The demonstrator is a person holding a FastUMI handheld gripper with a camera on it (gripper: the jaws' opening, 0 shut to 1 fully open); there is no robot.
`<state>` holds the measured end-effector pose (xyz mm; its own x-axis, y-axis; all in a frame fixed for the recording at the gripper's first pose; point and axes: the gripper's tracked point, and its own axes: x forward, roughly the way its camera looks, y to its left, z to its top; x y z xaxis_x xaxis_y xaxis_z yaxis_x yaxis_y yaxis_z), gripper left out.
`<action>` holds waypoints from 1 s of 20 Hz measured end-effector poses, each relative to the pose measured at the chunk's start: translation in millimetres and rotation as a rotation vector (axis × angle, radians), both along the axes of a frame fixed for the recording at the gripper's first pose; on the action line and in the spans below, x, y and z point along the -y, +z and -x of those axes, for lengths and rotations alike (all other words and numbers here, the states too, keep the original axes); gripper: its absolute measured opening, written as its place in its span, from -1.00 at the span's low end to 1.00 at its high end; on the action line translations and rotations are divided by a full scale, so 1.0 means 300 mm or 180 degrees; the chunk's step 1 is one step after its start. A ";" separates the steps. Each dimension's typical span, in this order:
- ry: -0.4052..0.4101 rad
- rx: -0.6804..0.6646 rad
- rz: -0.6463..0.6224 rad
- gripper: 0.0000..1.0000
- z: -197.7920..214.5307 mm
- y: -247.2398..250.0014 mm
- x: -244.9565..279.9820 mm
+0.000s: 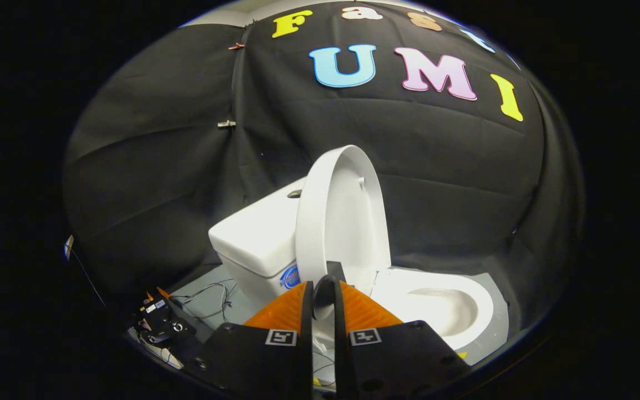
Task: Open the toilet lid.
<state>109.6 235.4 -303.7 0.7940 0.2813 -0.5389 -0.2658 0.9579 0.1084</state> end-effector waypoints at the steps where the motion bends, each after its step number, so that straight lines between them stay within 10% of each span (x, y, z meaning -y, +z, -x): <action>1: 0.0010 -0.0026 -0.0068 -0.60 0.005 0.005 0.001; 4: 0.0018 0.0039 -0.0171 -0.21 0.032 0.058 -0.004; 7: 0.0035 0.0202 -0.0189 0.92 0.043 0.130 -0.004; 20: -0.0287 0.1044 -0.0168 0.96 0.075 0.618 0.210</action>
<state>87.0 172.3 -118.3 0.9455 0.2226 -0.2375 -0.2091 0.9745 0.0813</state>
